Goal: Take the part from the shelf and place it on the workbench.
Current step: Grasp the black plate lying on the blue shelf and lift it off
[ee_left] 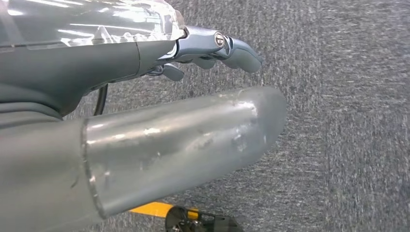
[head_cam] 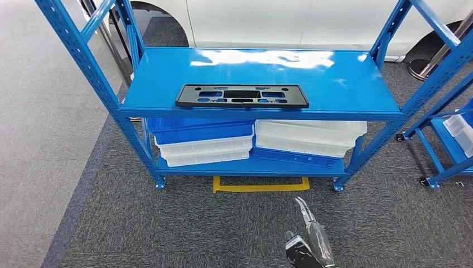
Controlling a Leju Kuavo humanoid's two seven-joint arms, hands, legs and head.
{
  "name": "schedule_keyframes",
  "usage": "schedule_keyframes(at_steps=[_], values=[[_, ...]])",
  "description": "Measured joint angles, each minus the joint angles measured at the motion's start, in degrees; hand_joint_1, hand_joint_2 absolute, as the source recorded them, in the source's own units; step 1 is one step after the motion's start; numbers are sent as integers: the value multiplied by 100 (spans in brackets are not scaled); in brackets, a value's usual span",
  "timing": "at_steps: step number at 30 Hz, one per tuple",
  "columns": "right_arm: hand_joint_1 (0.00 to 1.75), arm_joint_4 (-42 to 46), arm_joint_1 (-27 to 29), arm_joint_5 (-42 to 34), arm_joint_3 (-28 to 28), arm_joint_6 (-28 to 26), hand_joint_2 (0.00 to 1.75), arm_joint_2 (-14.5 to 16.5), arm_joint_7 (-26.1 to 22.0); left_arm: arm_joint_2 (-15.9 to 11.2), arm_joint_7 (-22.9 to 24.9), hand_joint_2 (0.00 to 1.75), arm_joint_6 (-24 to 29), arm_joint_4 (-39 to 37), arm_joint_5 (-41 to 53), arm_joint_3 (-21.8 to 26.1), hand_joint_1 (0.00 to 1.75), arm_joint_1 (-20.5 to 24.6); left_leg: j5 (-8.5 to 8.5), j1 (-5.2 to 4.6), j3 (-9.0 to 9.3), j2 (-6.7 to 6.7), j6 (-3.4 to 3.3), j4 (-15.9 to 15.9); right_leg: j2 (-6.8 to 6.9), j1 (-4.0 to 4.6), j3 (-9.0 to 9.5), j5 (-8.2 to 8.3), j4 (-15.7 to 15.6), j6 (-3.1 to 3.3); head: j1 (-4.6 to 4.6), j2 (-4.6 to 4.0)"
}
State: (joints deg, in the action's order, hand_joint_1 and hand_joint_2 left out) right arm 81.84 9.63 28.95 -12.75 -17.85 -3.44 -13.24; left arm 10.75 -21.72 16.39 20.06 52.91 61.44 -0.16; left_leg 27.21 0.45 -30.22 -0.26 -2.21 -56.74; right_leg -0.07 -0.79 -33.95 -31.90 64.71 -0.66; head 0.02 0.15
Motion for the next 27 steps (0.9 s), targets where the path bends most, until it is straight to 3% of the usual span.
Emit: schedule_keyframes(at_steps=[2,3,4,5,7,9,12,14,16,17,18,19,22,24,27], values=[[0,555,108,-10,-471,-140,0,-175,52,46,-60,0,99,-62,259,195,0,25,-47,11,0,12,-52,54,1,-10,-405,-372,828,-56,1,0],[0,694,145,-14,-595,-175,0,-222,71,56,-75,0,124,-78,326,247,0,27,-39,12,-3,7,-45,41,2,-18,-457,-329,913,-67,0,0],[0,838,176,-21,-721,-209,0,-273,92,67,-92,0,147,-99,392,302,0,31,-26,15,-1,0,-34,22,3,-28,-397,-176,769,-74,0,0],[0,984,198,-32,-848,-242,0,-326,114,79,-107,0,168,-121,454,356,0,37,-6,17,4,-7,-17,-2,3,-41,-239,48,427,-76,0,0],[0,1266,224,-65,-1100,-292,0,-432,186,100,-131,0,210,-158,583,461,0,53,48,8,-1,-17,42,-67,-4,-48,89,329,-273,-43,-1,0],[0,1511,246,-64,-1359,-311,0,-543,317,111,-152,0,251,-180,710,555,0,68,81,-9,-22,-21,112,-109,-17,-23,189,355,-522,23,-3,0],[0,1757,252,153,-1712,-279,0,-727,587,119,-170,0,292,-206,880,645,0,80,124,6,-37,-17,209,-139,-17,-16,182,380,-551,132,-4,0],[0,1876,237,427,-1876,-255,0,-823,764,121,-176,0,300,-220,966,688,0,91,365,21,-187,-9,259,-491,1,-36,184,399,-579,198,-4,0],[0,1966,217,780,-2008,-227,0,-890,953,121,-176,0,304,-231,1048,724,0,98,750,27,-545,-5,292,-1266,25,-34,173,400,-579,225,-4,0],[0,1997,205,970,-2064,-207,0,-920,1051,121,-174,0,305,-238,1089,738,0,96,865,29,-709,-4,301,-1605,35,-31,171,400,-578,226,-4,0],[0,2023,185,1163,-2112,-187,0,-949,1150,120,-169,0,307,-246,1129,748,0,94,866,29,-792,-4,303,-1765,40,-29,172,399,-576,226,-4,0],[0,2044,160,1350,-2156,-170,0,-973,1242,119,-165,0,309,-254,1164,756,0,91,747,29,-761,-3,297,-1684,41,-29,179,397,-575,224,-4,0],[0,2095,72,1935,-2282,-155,0,-1003,1485,109,-153,0,312,-269,1268,765,0,99,178,18,-261,6,246,-569,36,-23,207,381,-570,187,-4,0],[0,2106,7,2364,-2367,-168,0,-1004,1628,106,-144,0,314,-278,1329,774,0,111,64,-7,-92,4,195,-156,34,-7,197,384,-568,125,-4,0],[0,2117,-67,2843,-2440,-200,0,-1005,1765,106,-130,0,315,-290,1383,782,0,112,24,-10,-83,-8,97,-94,30,-7,191,386,-576,18,-4,0]])
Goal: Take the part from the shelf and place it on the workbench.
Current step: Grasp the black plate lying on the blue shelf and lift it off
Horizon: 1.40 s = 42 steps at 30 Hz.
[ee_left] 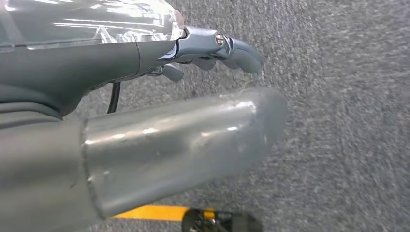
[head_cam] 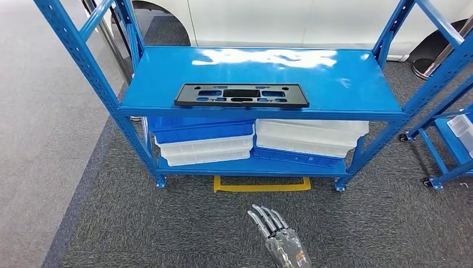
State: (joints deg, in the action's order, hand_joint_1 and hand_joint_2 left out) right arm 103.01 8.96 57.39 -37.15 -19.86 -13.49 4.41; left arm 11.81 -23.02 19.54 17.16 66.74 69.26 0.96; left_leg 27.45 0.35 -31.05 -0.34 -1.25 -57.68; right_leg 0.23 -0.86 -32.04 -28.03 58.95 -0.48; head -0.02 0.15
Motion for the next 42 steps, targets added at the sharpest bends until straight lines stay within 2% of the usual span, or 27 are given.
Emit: schedule_keyframes(at_steps=[2,5,6,7,8,10,11,12,14,16,18,20,21,22,23,25,27,30,32,33,35,36,37,38,40,41,42], values=[[0,8,-48,174,-23,-27,0,2,41,-4,8,0,-3,-1,19,1,0,3,-46,23,13,3,-81,58,-5,-8,-120,-200,275,-48,2,0],[0,-35,-161,620,-86,-74,0,44,120,-22,16,0,-31,-8,98,1,0,21,-57,-2,-4,12,-128,65,-9,-11,-625,-699,1322,-77,2,0],[0,-69,-207,796,-101,-79,0,76,144,-33,18,0,-49,-15,136,1,0,25,-57,-15,-5,12,-132,63,-9,-10,-730,-729,1533,-76,2,0],[0,-111,-267,960,-112,-78,0,112,162,-44,19,0,-76,-22,184,1,0,30,-57,-27,-2,10,-133,61,-9,-7,-744,-653,1549,-66,2,0],[0,-155,-335,1078,-115,-70,0,147,167,-54,18,0,-108,-27,233,1,0,37,-55,-37,7,7,-133,58,-10,0,-632,-469,1309,-43,2,0],[0,-227,-455,1167,-91,5,0,211,144,-69,10,0,-175,-38,334,1,0,57,-45,-65,25,-2,-124,51,-11,29,-247,-80,517,38,2,0],[0,-255,-494,1132,-70,79,0,242,116,-81,6,0,-204,-45,373,1,0,67,-38,-78,24,-6,-112,44,-9,46,-100,26,203,72,2,0],[0,-275,-515,1068,-50,164,0,265,82,-91,2,0,-225,-52,401,1,0,73,-33,-84,18,-7,-93,38,-11,63,-23,62,25,95,2,0],[0,-298,-532,929,-31,301,0,295,28,-109,-4,0,-246,-60,425,1,0,76,-31,-81,6,-6,-43,37,-15,75,-14,59,-52,115,2,0],[0,-326,-550,779,-13,416,0,339,-24,-149,-25,0,-263,-64,444,2,0,80,41,-69,-25,-2,22,-46,-9,43,4,91,-107,165,2,0],[0,-376,-598,582,13,567,0,419,-99,-195,-85,0,-313,-78,478,3,0,97,334,-46,-240,1,93,-518,7,9,18,116,-151,214,1,0],[0,-424,-642,453,28,672,0,477,-150,-219,-153,0,-354,-92,504,3,0,113,691,-5,-610,2,154,-1297,18,7,8,116,-150,227,1,0],[0,-447,-655,427,33,695,0,494,-162,-232,-173,0,-360,-98,510,3,0,115,758,19,-738,3,180,-1560,22,4,7,114,-145,225,1,0],[0,-469,-665,415,38,708,0,508,-167,-247,-185,0,-362,-103,511,3,0,117,707,43,-769,4,203,-1614,23,-2,8,110,-138,218,1,0],[0,-490,-675,407,44,717,0,524,-170,-262,-191,0,-362,-108,511,3,0,118,546,66,-684,7,224,-1430,20,-15,13,100,-124,204,0,0],[0,-515,-697,398,54,726,0,553,-173,-286,-198,0,-365,-118,511,3,0,128,155,102,-317,11,263,-656,11,-36,15,64,-73,147,0,0],[0,-531,-723,374,66,735,0,575,-168,-293,-212,0,-383,-137,512,3,0,148,-4,99,-89,-5,236,-145,2,-24,-13,34,-13,70,3,0],[0,-547,-746,254,89,760,0,593,-154,-306,-224,0,-428,-161,508,9,0,157,-15,85,-86,-21,112,-73,-8,-14,-29,44,-13,-30,7,0],[0,-551,-754,103,115,763,0,613,-158,-319,-221,0,-436,-169,503,12,0,168,-47,90,-78,-15,22,-36,-12,-34,-101,-96,165,-77,7,0],[0,-551,-758,40,126,762,0,621,-168,-325,-213,0,-436,-170,502,13,0,176,-60,91,-76,-11,-15,-21,-13,-39,-217,-254,420,-90,8,0],[0,-557,-760,-28,137,763,0,631,-186,-335,-191,0,-457,-171,505,15,0,187,-61,64,-87,-4,-52,-22,-14,-39,-577,-611,1173,-95,8,0],[0,-562,-759,-40,139,764,0,632,-191,-338,-184,0,-483,-172,508,15,0,190,-59,46,-90,-2,-60,-24,-13,-38,-731,-701,1478,-91,7,0],[0,-567,-758,-46,140,766,0,632,-191,-340,-181,0,-515,-173,513,16,0,192,-56,27,-89,-3,-67,-28,-14,-34,-801,-683,1603,-77,7,0],[0,-569,-760,-49,140,766,0,632,-191,-342,-181,0,-550,-176,521,16,0,195,-53,9,-82,-7,-73,-32,-14,-24,-757,-553,1495,-49,7,0],[0,-567,-776,-50,141,768,87,633,-195,-343,-175,87,-630,-191,539,15,0,204,-43,-18,-56,-17,-76,-35,-16,17,-411,-153,760,50,7,0],[0,-566,-790,-50,141,773,131,637,-200,-343,-171,131,-684,-204,547,15,0,211,-35,-35,-52,-21,-69,-39,-12,43,-239,-13,392,98,6,0],[0,-563,-807,-50,141,780,175,641,-207,-346,-160,175,-741,-215,561,15,0,217,-32,-40,-54,-20,-52,-40,-8,66,-131,57,149,131,4,0]])
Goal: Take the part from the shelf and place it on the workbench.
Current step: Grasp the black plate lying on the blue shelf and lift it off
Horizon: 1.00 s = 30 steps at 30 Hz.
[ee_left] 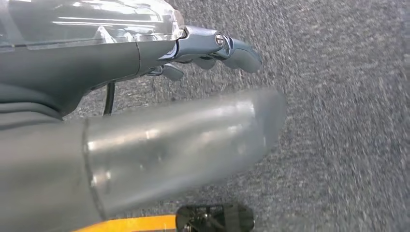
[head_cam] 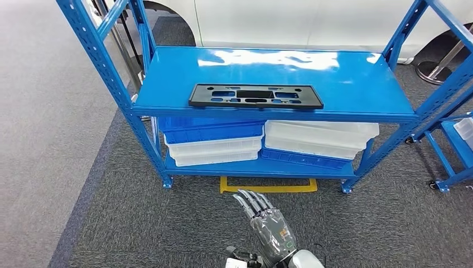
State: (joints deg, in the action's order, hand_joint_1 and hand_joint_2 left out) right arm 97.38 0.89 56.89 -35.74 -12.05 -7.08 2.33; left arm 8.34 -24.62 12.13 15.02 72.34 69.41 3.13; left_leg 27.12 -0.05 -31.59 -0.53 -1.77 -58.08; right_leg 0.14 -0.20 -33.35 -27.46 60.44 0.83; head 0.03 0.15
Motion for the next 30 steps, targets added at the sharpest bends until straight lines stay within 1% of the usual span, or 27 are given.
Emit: schedule_keyframes(at_steps=[1,2,4,5,6,8,9,10,11,12,13,14,15,16,17,19,20,21,22,23,24,25,26,27,28,29,30], values=[[0,2,-15,0,0,11,175,7,-7,-7,20,175,-58,-9,16,-1,0,5,1,2,-6,4,24,2,1,20,42,8,-111,18,0,0],[0,3,-26,0,0,26,175,15,-15,-15,43,175,-125,-14,28,-1,0,9,-1,2,-10,10,54,8,2,31,42,13,-132,18,-1,0],[0,4,-37,0,0,51,175,37,-32,-44,75,87,-272,-15,22,0,0,14,23,3,-5,20,118,0,-1,4,70,50,-208,42,-1,0],[0,5,-44,0,0,59,175,54,-39,-57,75,44,-348,-16,-1,1,0,19,102,3,-41,22,146,-98,8,-19,92,75,-256,64,-2,0],[0,5,-53,0,0,63,175,73,-44,-70,75,0,-400,-17,-20,2,0,23,238,7,-130,22,174,-306,19,-43,112,96,-298,83,-2,0],[0,-3,-67,0,0,67,175,101,-48,-78,88,0,-439,-19,-37,3,0,23,611,45,-463,22,227,-1023,39,-47,117,106,-313,105,-3,0],[0,-11,-69,0,0,68,175,106,-47,-81,102,0,-435,-20,-36,4,0,17,733,60,-624,23,254,-1356,43,-46,111,104,-309,105,-3,0],[0,-21,-68,0,0,69,175,110,-47,-86,116,0,-427,-20,-36,5,0,12,753,73,-713,23,276,-1531,45,-46,110,101,-303,102,-3,0],[0,-28,-68,0,0,70,175,112,-46,-95,128,0,-419,-20,-34,6,0,8,655,83,-693,24,291,-1479,45,-48,110,97,-294,95,-3,0],[0,-33,-68,0,0,70,175,115,-46,-104,139,0,-412,-20,-33,7,0,9,467,93,-566,27,299,-1210,43,-53,115,89,-282,83,-3,0],[0,-36,-69,4,0,71,175,117,-44,-115,146,0,-408,-20,-32,8,0,12,254,105,-367,32,300,-788,42,-56,119,75,-263,62,-3,0],[0,-36,-71,15,0,70,175,119,-35,-124,155,0,-409,-20,-31,8,0,19,105,104,-187,34,288,-408,40,-48,115,57,-236,33,-3,0],[0,-36,-73,31,0,69,175,119,-24,-128,163,0,-410,-21,-30,8,0,25,15,99,-58,32,261,-134,39,-38,107,44,-214,4,-2,0],[0,-36,-75,56,0,67,175,120,-11,-131,170,0,-410,-22,-29,8,0,27,-9,90,1,28,230,6,38,-26,98,37,-197,-24,-2,0],[0,-36,-76,78,0,66,175,120,2,-131,176,0,-411,-23,-28,8,0,25,0,76,0,22,193,14,36,-16,90,40,-194,-52,-2,0],[0,-36,-80,110,1,64,175,120,20,-129,180,0,-411,-27,-28,9,0,18,-31,83,-2,20,117,38,32,-27,89,34,-186,-105,-1,0],[0,-36,-83,144,1,60,175,120,32,-128,180,0,-411,-30,-26,9,0,20,-49,92,2,22,75,57,25,-35,60,-29,-111,-133,-1,0],[0,-36,-89,239,1,42,175,120,63,-128,180,0,-410,-32,-22,9,0,25,-65,102,5,24,39,77,18,-44,-22,-159,79,-159,-1,0],[0,-41,-97,452,1,0,175,119,137,-129,180,0,-408,-34,-18,9,0,28,-74,106,4,28,13,86,12,-55,-166,-345,394,-181,-1,0],[0,-53,-111,783,-1,-61,175,118,254,-131,183,0,-404,-35,-7,9,0,30,-75,101,-5,30,-1,86,9,-57,-356,-546,794,-200,-1,0],[0,-73,-130,1193,-2,-134,175,116,403,-134,188,0,-396,-35,5,10,0,30,-75,94,-11,33,-6,84,8,-61,-543,-698,1179,-213,-1,0],[0,-101,-154,1592,-4,-199,175,114,547,-136,193,0,-388,-35,20,10,0,30,-75,87,-13,33,-8,81,9,-62,-665,-749,1421,-217,-1,0],[0,-129,-183,1890,-5,-242,175,112,653,-138,200,0,-382,-36,33,11,0,33,-74,82,-10,30,-7,79,9,-60,-677,-675,1435,-210,-1,0],[0,-154,-212,2071,-7,-266,175,111,720,-139,205,0,-377,-37,41,11,0,36,-71,77,-1,25,-4,77,8,-58,-573,-501,1212,-193,-1,0],[0,-171,-239,2157,-9,-277,175,110,754,-139,209,0,-376,-38,45,11,0,40,-66,73,12,17,1,75,7,-54,-379,-274,813,-165,-1,0],[0,-184,-267,2242,-11,-291,175,110,800,-135,211,0,-376,-40,46,11,0,44,-60,66,19,12,10,73,5,-42,-172,-107,395,-131,-1,0],[0,-197,-300,2411,-28,-321,175,108,915,-133,213,0,-376,-43,46,11,0,48,-54,58,17,8,28,66,1,-25,-23,4,68,-100,-1,0]])
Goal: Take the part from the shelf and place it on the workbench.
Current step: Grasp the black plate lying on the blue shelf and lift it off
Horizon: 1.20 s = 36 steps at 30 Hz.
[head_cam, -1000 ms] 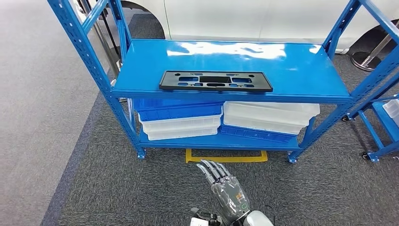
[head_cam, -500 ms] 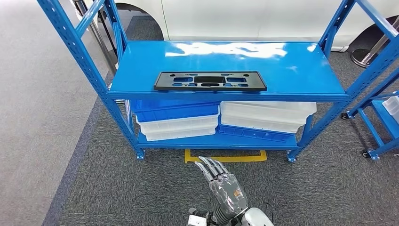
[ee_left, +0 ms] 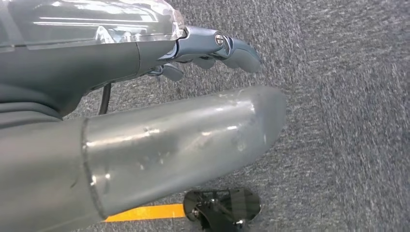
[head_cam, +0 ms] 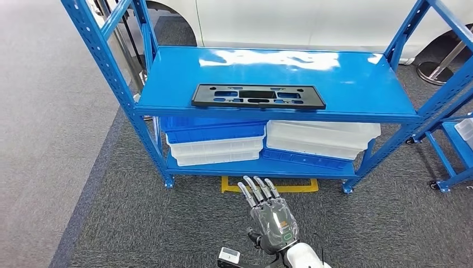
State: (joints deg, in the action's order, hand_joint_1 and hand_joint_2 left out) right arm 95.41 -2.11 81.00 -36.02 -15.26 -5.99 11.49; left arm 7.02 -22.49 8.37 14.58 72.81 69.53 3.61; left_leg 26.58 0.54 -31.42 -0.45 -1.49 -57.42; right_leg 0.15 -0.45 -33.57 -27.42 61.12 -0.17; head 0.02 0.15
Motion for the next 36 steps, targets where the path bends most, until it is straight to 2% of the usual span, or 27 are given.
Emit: schedule_keyframes(at_steps=[1,3,5,6,7,9,10,11,12,13,14,15,17,20,21,22,24,25,26,27,28,29,30,31,32,34,36], values=[[0,-14,-46,218,-39,-38,175,-13,184,3,1,0,1,-3,-1,0,0,3,2,-3,-9,1,23,-6,-4,20,79,45,-190,24,0,0],[0,-58,-198,646,-243,-128,175,-88,774,3,2,0,1,-7,-2,0,0,10,-5,-2,-26,7,88,-3,-15,52,74,52,-259,59,0,0],[0,-113,-370,765,-515,-186,175,-180,1231,-8,7,0,-2,-7,-2,1,0,22,30,5,-36,13,146,-32,-11,20,92,88,-314,119,0,0],[0,-141,-437,766,-630,-209,175,-204,1325,-15,15,0,-5,-8,-1,1,0,32,122,5,-86,13,168,-158,-2,1,108,106,-349,155,-1,0],[0,-167,-481,767,-721,-230,175,-216,1343,-21,23,0,-11,-10,3,1,0,41,269,12,-194,14,187,-400,7,-15,122,117,-374,185,-2,0],[0,-217,-508,768,-826,-273,175,-222,1243,-26,36,0,-26,-13,10,1,0,44,629,21,-555,15,226,-1165,22,-4,120,110,-379,217,-4,0],[0,-241,-498,769,-844,-293,175,-222,1157,-28,37,0,-33,-14,11,1,0,38,728,26,-721,16,243,-1494,27,3,118,100,-375,221,-4,0],[0,-264,-485,769,-848,-314,175,-221,1062,-31,37,0,-42,-14,10,2,0,27,722,26,-807,17,252,-1649,29,8,121,90,-369,221,-4,0],[0,-288,-474,768,-848,-332,175,-214,952,-35,37,0,-51,-14,14,3,0,18,601,25,-775,17,249,-1564,28,12,130,76,-360,217,-4,0],[0,-308,-461,765,-842,-344,175,-198,820,-39,36,0,-58,-14,22,3,0,14,398,24,-634,17,235,-1264,24,14,145,59,-349,207,-4,0],[0,-327,-445,758,-827,-353,175,-171,668,-43,34,0,-67,-14,32,3,0,15,196,22,-430,21,208,-833,22,15,162,39,-336,192,-4,0],[0,-345,-430,744,-801,-360,175,-138,497,-45,31,0,-71,-14,45,3,0,23,69,10,-240,24,178,-437,19,27,172,14,-318,167,-4,0],[0,-377,-415,682,-723,-376,175,-82,216,-45,19,0,-74,-14,61,2,0,40,18,-18,-49,27,112,-12,15,38,183,-7,-301,100,-4,0],[0,-414,-412,585,-615,-409,175,-57,46,-42,-4,0,-76,-14,88,3,0,30,44,-13,18,12,11,47,7,32,180,4,-193,-9,-4,0],[0,-422,-413,573,-588,-419,175,-52,31,-39,-10,0,-78,-14,94,3,0,26,48,-3,61,11,-22,59,2,26,129,-53,-68,-39,-3,0],[0,-427,-411,568,-561,-424,175,-46,23,-38,-16,0,-79,-14,97,3,0,25,54,4,101,11,-48,67,-1,16,19,-169,148,-66,-3,0],[0,-440,-393,567,-516,-430,175,-37,1,-37,-24,0,-81,-14,101,2,0,28,87,3,138,15,-80,70,-7,2,-388,-475,838,-112,-2,0],[0,-453,-373,566,-494,-430,175,-34,-8,-37,-24,0,-81,-14,104,3,0,28,113,1,162,13,-84,68,-6,-4,-611,-576,1162,-121,-2,0],[0,-468,-350,566,-472,-430,175,-31,-20,-37,-23,0,-81,-14,107,3,0,25,147,0,196,7,-80,66,-6,-10,-766,-582,1335,-124,-2,0],[0,-481,-328,566,-450,-430,175,-26,-28,-35,-21,0,-81,-14,110,3,0,18,188,0,245,2,-71,65,-6,-15,-820,-477,1302,-117,-2,0],[0,-490,-311,566,-428,-430,175,-21,-34,-31,-19,0,-83,-14,113,4,0,10,236,0,311,-3,-57,65,-6,-19,-761,-273,1053,-106,-2,0],[0,-495,-300,566,-407,-430,175,-16,-40,-25,-17,0,-85,-14,116,4,0,2,290,1,371,-6,-40,69,-5,-20,-630,-4,663,-84,-2,0],[0,-501,-293,563,-386,-428,175,-13,-45,-16,-15,0,-90,-16,119,4,0,-1,342,-2,435,-6,-18,68,-5,-6,-509,192,302,-53,-3,0],[0,-505,-286,561,-368,-428,175,-9,-50,-8,-14,0,-93,-19,120,3,0,3,386,-3,474,-5,9,73,-7,14,-421,311,19,-16,-2,0],[0,-509,-274,559,-350,-427,175,-3,-57,-2,-13,0,-97,-21,121,3,0,8,422,-3,492,-2,40,92,-10,37,-379,369,-134,25,-2,0],[0,-509,-239,566,-316,-423,175,27,-66,2,-9,0,-98,-22,121,4,0,15,431,-8,550,3,111,90,-23,53,-329,328,-203,106,0,0],[0,-497,-199,586,-289,-414,175,86,-69,1,-6,0,-94,-22,133,4,0,21,412,-2,529,10,167,-143,-25,30,-182,290,-265,188,-1,0]])
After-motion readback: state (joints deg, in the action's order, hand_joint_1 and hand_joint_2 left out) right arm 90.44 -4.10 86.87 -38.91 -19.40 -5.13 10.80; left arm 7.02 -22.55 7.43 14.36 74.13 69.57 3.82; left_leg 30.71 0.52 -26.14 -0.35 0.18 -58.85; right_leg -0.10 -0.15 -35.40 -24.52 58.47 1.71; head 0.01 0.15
